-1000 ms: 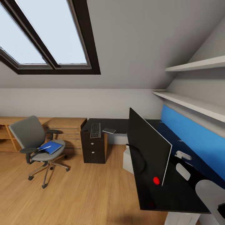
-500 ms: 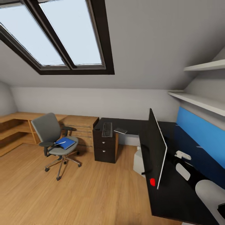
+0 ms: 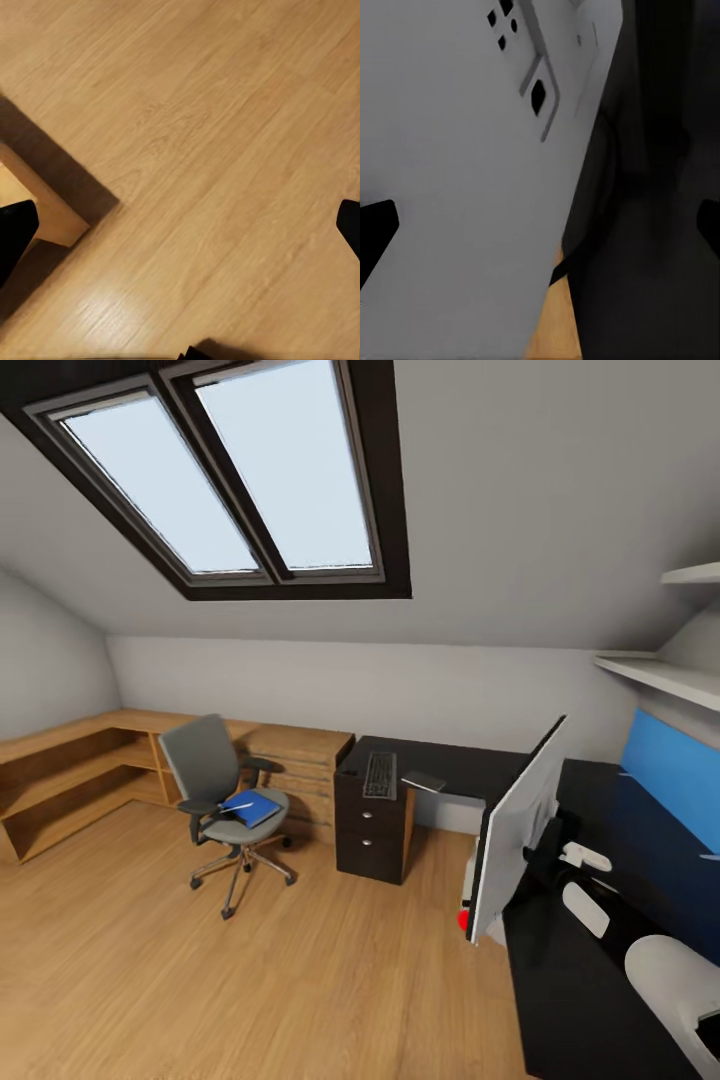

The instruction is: In the bedroom, organize the workspace by keeping the computer under the desk, ensuring the monitor is on the desk, placing the keyboard on the desk next to the monitor, placing the mouse on the desk next to the keyboard, moving the folder from the swivel chair onto the desk next to the mouse, stacking the notebook on top of the folder with the pen on top of the notebook, and positioning the swivel chair next to the desk.

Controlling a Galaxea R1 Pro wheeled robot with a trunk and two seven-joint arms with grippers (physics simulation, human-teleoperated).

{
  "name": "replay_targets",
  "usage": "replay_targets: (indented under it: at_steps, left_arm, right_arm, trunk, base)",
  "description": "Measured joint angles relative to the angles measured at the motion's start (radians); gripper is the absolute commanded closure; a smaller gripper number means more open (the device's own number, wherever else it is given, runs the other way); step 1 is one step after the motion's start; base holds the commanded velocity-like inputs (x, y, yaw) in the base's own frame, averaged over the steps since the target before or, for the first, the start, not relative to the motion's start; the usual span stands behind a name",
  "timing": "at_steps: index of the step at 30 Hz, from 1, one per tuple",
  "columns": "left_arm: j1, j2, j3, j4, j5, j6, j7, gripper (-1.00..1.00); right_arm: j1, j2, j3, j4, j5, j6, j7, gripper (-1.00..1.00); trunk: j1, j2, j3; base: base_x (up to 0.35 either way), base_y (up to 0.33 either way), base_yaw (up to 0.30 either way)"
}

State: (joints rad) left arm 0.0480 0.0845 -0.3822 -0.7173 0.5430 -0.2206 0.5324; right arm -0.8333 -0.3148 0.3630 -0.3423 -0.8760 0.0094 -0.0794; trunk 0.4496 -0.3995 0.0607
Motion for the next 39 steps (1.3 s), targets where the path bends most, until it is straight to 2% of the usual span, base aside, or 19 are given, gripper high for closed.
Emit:
replay_targets:
  at_steps: [18,33,39]
  left_arm:
    - [0.0,-0.001,0.0,0.008,0.0,0.0,-0.001,-1.0]
    - [0.0,-0.002,0.0,0.013,-0.002,-0.02,-0.006,-1.0]
    - [-0.001,-0.002,-0.002,0.013,-0.003,-0.02,-0.007,-1.0]
  right_arm:
    - [0.0,0.0,-0.001,0.0,-0.001,0.0,0.001,-1.0]
    - [0.001,-0.002,-0.002,0.001,-0.002,0.0,0.001,-1.0]
    - [0.001,-0.002,-0.001,0.0,-0.002,-0.001,0.001,-1.0]
  trunk:
    - [0.0,0.0,0.0]
    - [0.0,0.001,0.0]
    - [0.0,0.0,0.0]
  base:
    - [0.001,0.004,0.254]
    - [0.074,0.104,0.011]
    - [0.025,0.032,-0.171]
